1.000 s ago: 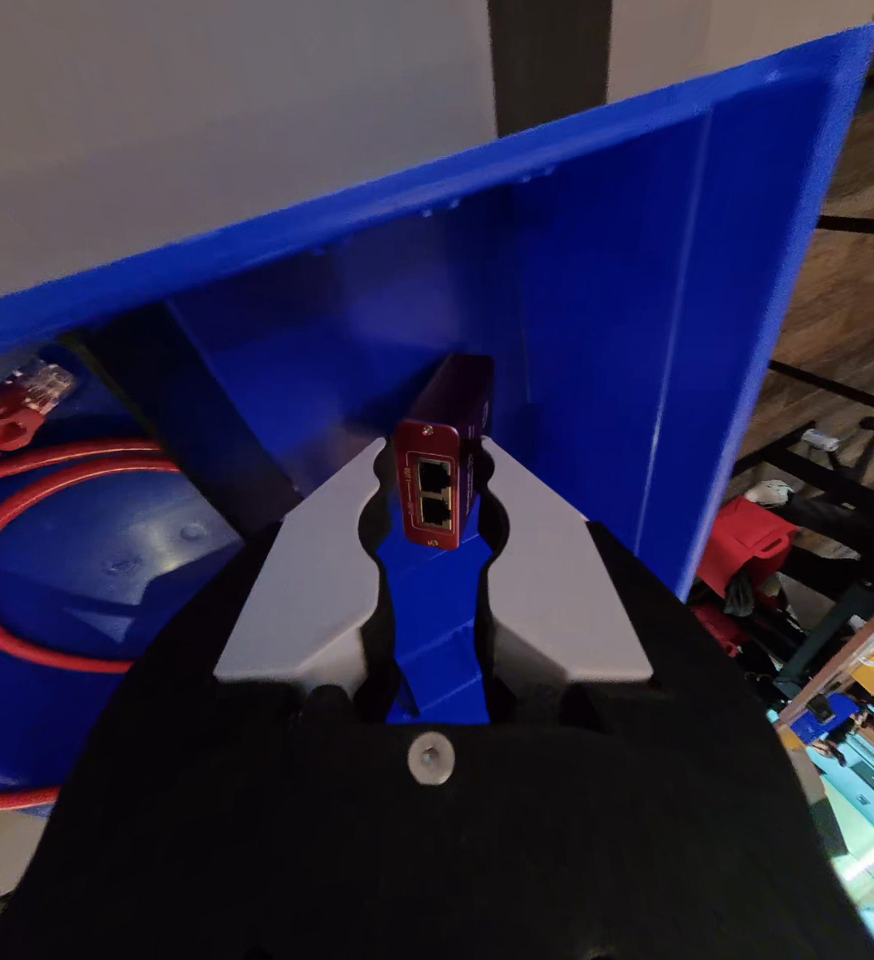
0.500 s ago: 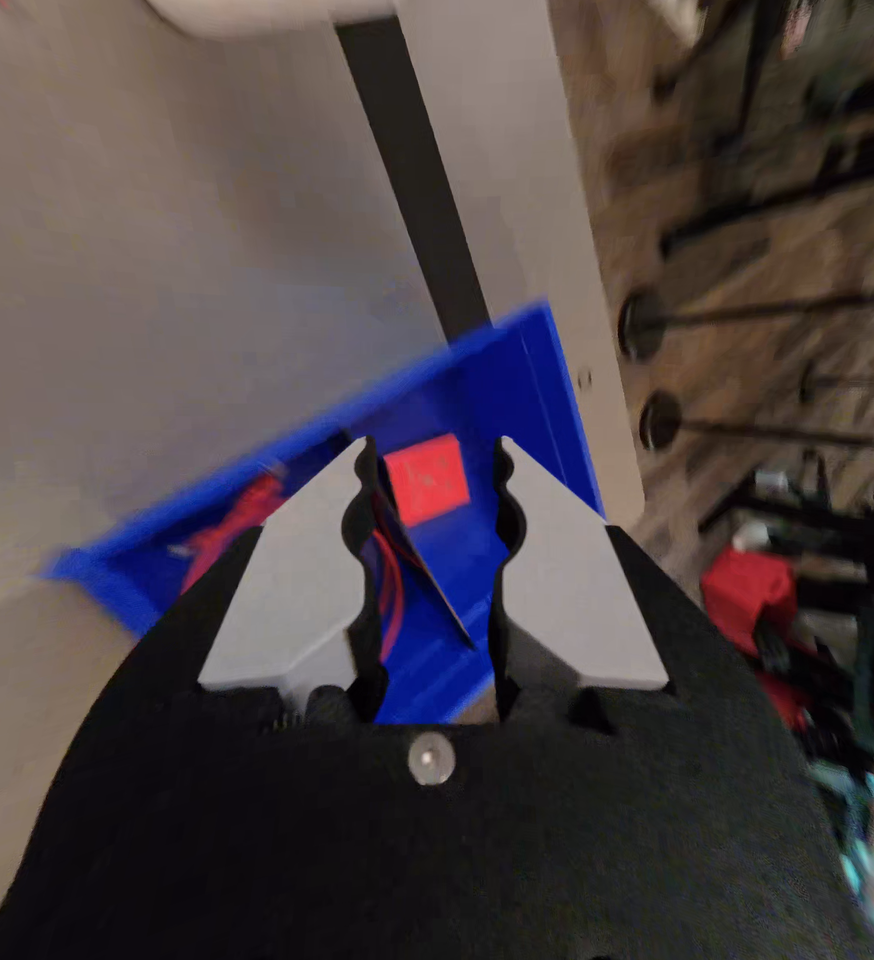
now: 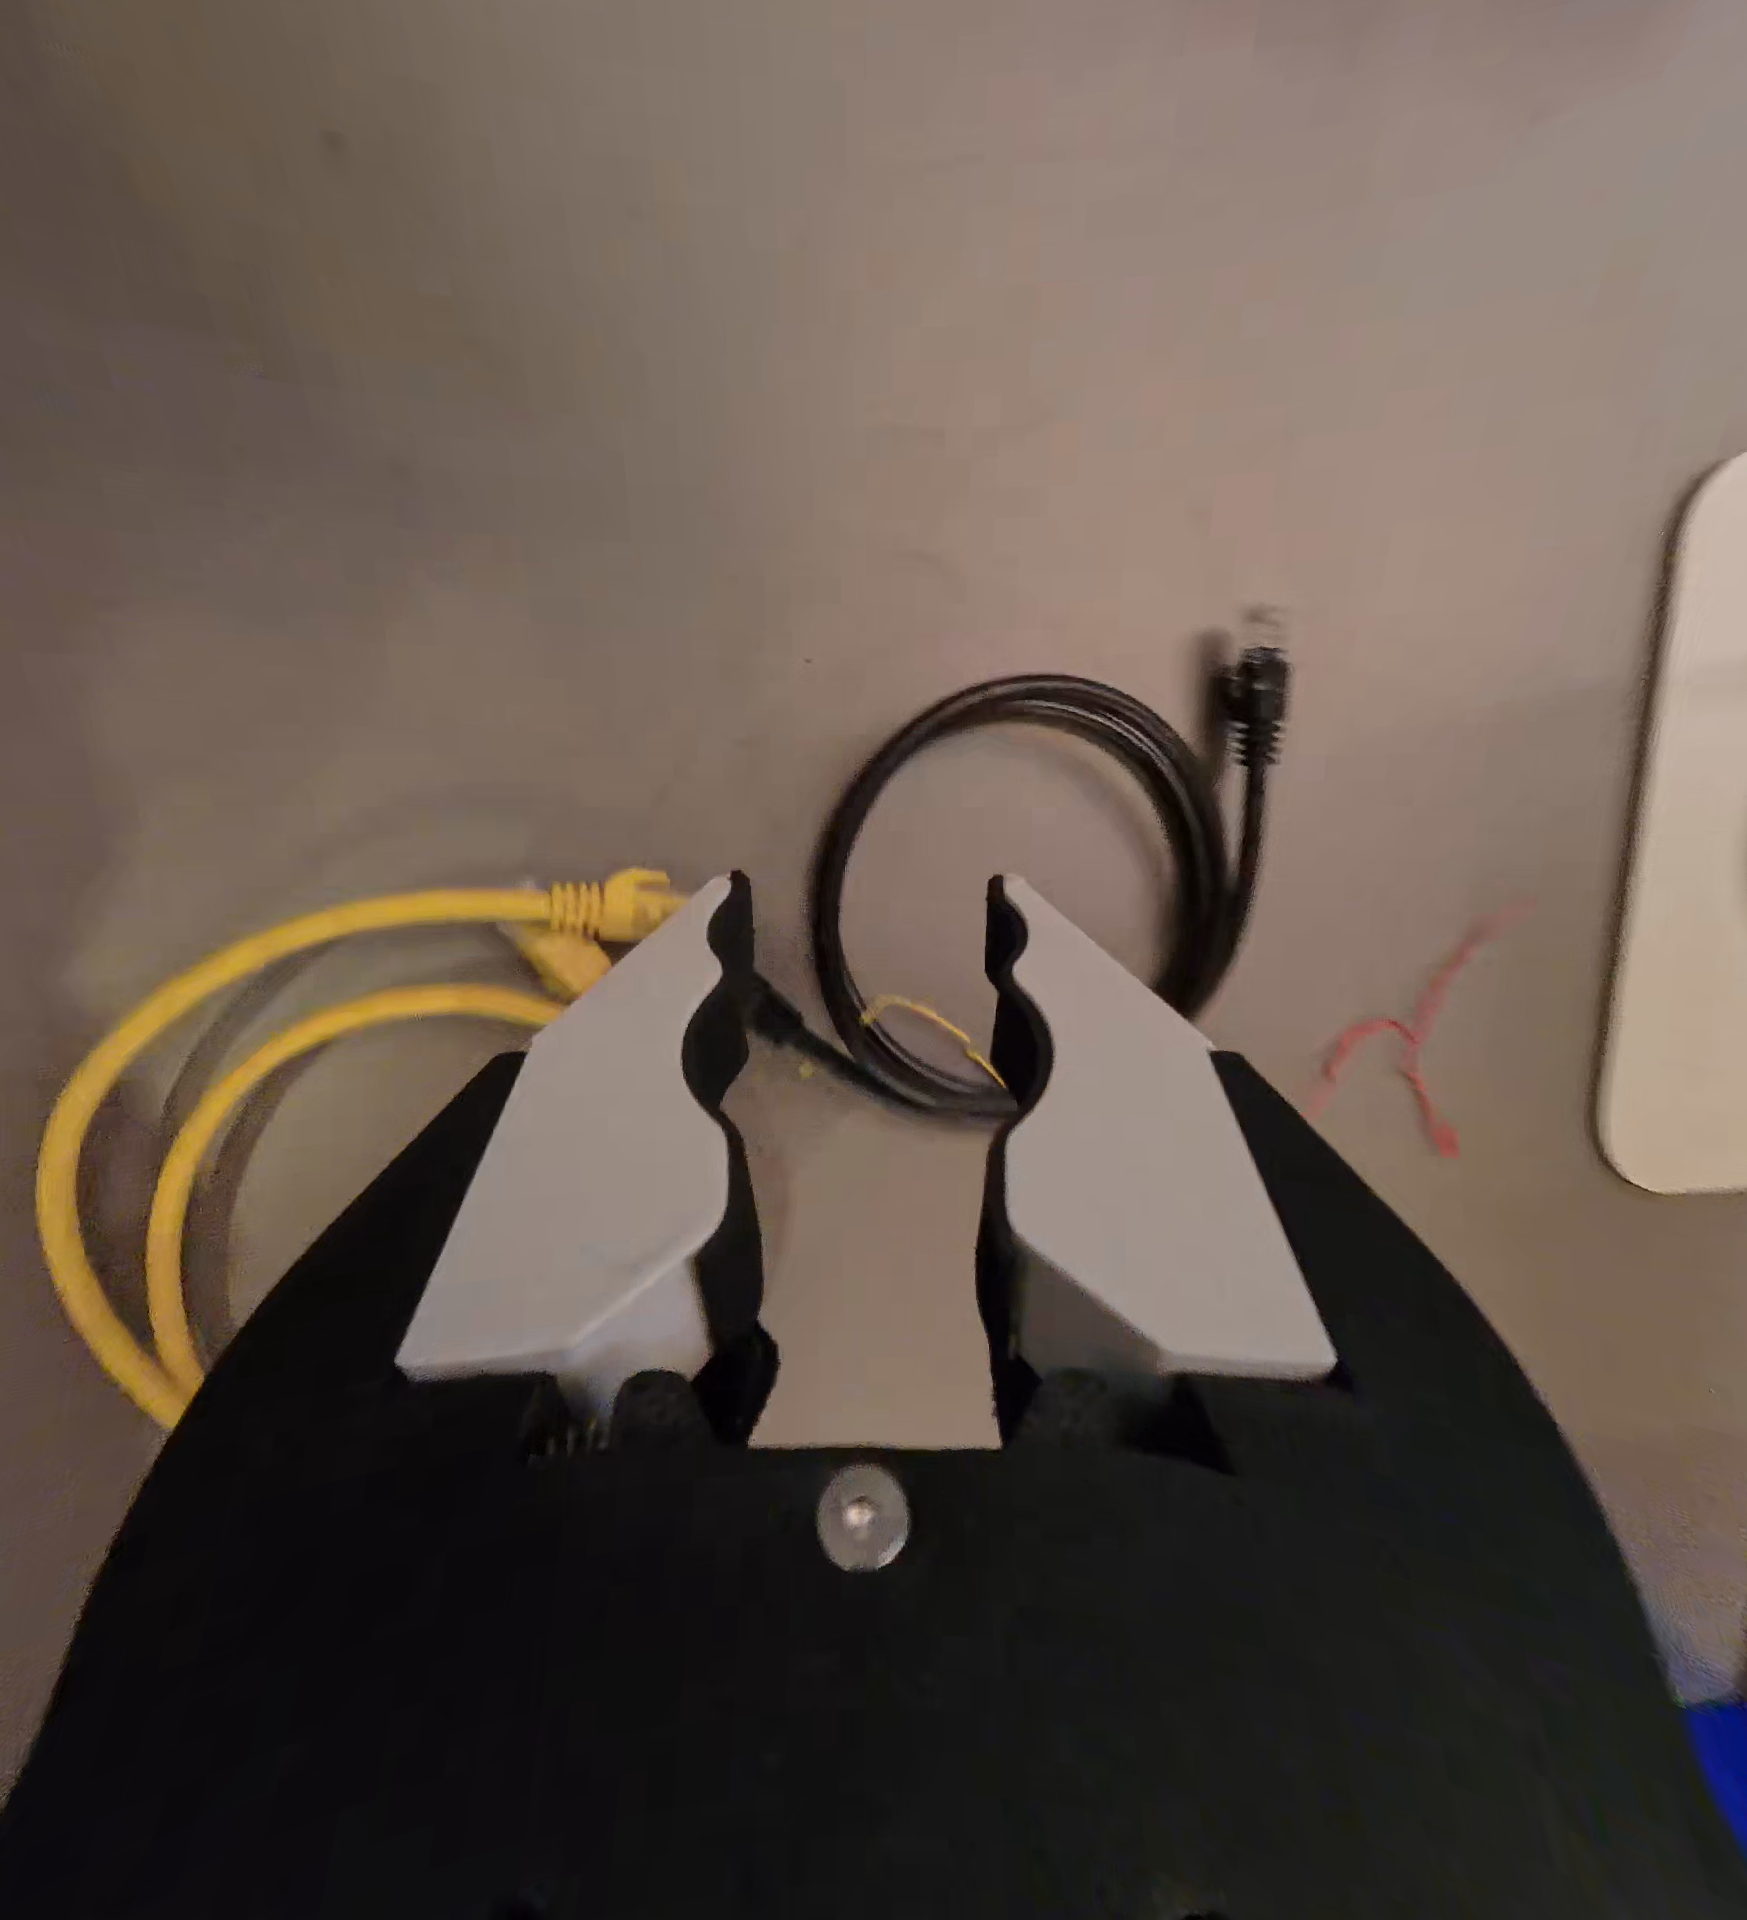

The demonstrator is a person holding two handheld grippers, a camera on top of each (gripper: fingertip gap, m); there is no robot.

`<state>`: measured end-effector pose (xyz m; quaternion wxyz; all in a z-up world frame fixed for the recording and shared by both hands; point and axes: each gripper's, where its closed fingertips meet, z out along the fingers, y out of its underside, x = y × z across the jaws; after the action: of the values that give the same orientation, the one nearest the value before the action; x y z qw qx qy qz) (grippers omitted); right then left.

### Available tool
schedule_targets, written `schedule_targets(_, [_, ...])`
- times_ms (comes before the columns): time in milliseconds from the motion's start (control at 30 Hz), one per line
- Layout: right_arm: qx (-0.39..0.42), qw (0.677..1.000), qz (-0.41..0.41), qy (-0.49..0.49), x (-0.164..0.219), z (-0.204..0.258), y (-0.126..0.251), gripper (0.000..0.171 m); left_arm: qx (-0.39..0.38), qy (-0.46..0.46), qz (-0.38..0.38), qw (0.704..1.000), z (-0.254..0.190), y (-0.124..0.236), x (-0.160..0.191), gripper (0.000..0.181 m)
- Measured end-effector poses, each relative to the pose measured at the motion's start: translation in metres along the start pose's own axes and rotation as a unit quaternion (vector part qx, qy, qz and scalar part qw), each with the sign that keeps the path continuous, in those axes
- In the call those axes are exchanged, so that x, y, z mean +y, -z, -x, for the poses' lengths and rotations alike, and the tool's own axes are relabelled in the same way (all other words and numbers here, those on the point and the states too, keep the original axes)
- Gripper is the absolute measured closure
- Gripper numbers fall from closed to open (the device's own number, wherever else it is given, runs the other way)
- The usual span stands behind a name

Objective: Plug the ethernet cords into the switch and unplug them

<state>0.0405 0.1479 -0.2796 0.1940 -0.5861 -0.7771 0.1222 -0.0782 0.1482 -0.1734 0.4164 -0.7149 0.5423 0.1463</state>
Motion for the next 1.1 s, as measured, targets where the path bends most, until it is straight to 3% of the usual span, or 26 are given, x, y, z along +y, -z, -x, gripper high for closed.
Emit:
schedule_targets(133, [-0.005,0.998,0.060,-0.009,0.010,0.005,-0.042,0.135,-0.007,-0.004,-0.006,1.000,0.003,0.007,-0.004,0.166])
schedule_targets(200, [-0.013,0.999,0.042,-0.014,0.003,0.008,-0.050,0.163,-0.010,-0.003,-0.010,1.000,0.006,0.011,-0.004,0.166])
schedule_targets(267, [-0.010,0.999,0.018,-0.024,-0.005,0.004,-0.046,0.170,-0.018,-0.003,-0.010,1.000,0.010,0.015,-0.003,0.166])
schedule_targets(533, [-0.028,0.979,-0.178,-0.093,-0.058,-0.020,0.052,0.171,-0.036,0.011,-0.019,0.999,0.027,0.025,-0.002,0.167])
schedule_targets(667, [0.031,0.958,-0.258,-0.117,-0.058,-0.048,0.130,0.171,-0.042,0.013,-0.019,0.999,0.029,0.028,-0.001,0.167])
schedule_targets(767, [0.133,0.941,-0.271,-0.150,-0.023,-0.084,0.194,0.171,-0.043,0.015,-0.015,0.999,0.031,0.027,0.002,0.167])
schedule_targets(900, [0.248,0.886,-0.282,-0.272,0.068,-0.134,0.262,0.170,-0.040,0.014,-0.012,0.999,0.029,0.024,0.002,0.167])
schedule_targets(1000, [0.282,0.813,-0.313,-0.402,0.153,-0.158,0.277,0.170,-0.037,0.012,-0.014,0.999,0.027,0.023,0.000,0.167])
schedule_targets(1100, [0.299,0.759,-0.307,-0.490,0.227,-0.161,0.260,0.169,-0.036,0.009,-0.012,0.999,0.026,0.022,0.000,0.167])
